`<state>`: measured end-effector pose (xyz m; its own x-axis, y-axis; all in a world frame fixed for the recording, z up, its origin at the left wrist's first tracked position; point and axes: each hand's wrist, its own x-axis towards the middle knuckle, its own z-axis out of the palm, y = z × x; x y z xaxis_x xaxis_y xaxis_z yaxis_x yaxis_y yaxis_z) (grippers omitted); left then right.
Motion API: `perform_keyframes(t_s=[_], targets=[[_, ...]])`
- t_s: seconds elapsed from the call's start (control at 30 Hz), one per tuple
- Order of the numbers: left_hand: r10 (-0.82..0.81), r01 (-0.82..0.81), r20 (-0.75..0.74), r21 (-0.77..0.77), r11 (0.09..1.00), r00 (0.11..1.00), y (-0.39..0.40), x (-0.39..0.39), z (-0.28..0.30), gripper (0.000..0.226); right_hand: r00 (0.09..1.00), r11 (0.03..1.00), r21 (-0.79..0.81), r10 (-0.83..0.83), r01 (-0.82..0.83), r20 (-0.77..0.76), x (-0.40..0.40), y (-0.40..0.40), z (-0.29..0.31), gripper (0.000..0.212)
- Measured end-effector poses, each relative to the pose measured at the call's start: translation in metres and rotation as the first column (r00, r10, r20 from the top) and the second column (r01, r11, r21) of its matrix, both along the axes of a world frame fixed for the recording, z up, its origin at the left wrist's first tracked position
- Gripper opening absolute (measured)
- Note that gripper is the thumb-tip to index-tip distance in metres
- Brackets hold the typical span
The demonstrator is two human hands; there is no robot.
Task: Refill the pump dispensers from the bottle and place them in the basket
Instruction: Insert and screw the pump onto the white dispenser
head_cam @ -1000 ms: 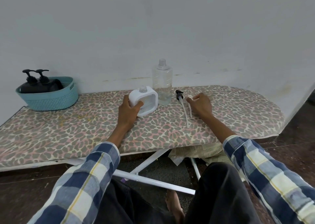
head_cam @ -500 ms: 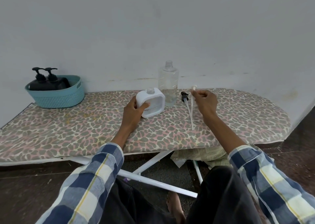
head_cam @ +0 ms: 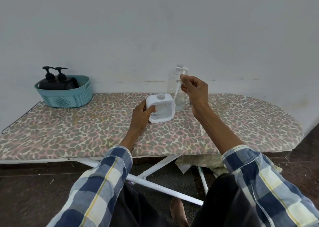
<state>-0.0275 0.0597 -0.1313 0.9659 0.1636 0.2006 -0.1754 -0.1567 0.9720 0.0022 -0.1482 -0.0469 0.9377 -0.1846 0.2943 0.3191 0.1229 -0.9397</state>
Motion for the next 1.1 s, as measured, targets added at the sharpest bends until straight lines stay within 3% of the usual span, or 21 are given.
perform_keyframes(t_s=[0.37, 0.7, 0.83, 1.03, 1.1], targets=[[0.013, -0.013, 0.026, -0.016, 1.000, 1.000, -0.002, -0.004, 0.001, 0.062, 0.995, 0.986, 0.166, 0.007, -0.023, 0.097, -0.003, 0.013, 0.015, 0.031], [0.013, -0.012, 0.041, -0.026, 1.000, 0.999, -0.003, -0.006, 0.002, 0.059, 0.990, 0.978, 0.206, 0.014, -0.044, 0.142, -0.003, 0.017, 0.022, 0.032], [0.015, -0.015, 0.035, -0.005, 1.000, 0.999, -0.003, -0.005, 0.001, 0.058, 0.990, 0.992, 0.116, 0.042, -0.057, 0.132, -0.004, 0.023, 0.017, 0.029], [0.043, -0.047, 0.057, 0.065, 0.997, 0.997, -0.003, -0.004, 0.001, 0.051, 0.981, 0.949, -0.309, 0.114, -0.061, 0.159, -0.008, 0.035, 0.002, 0.023], [0.042, -0.046, 0.055, 0.077, 0.996, 0.998, -0.003, -0.005, 0.002, 0.047, 0.980, 0.927, -0.373, 0.114, -0.045, 0.166, -0.009, 0.038, -0.002, 0.027]])
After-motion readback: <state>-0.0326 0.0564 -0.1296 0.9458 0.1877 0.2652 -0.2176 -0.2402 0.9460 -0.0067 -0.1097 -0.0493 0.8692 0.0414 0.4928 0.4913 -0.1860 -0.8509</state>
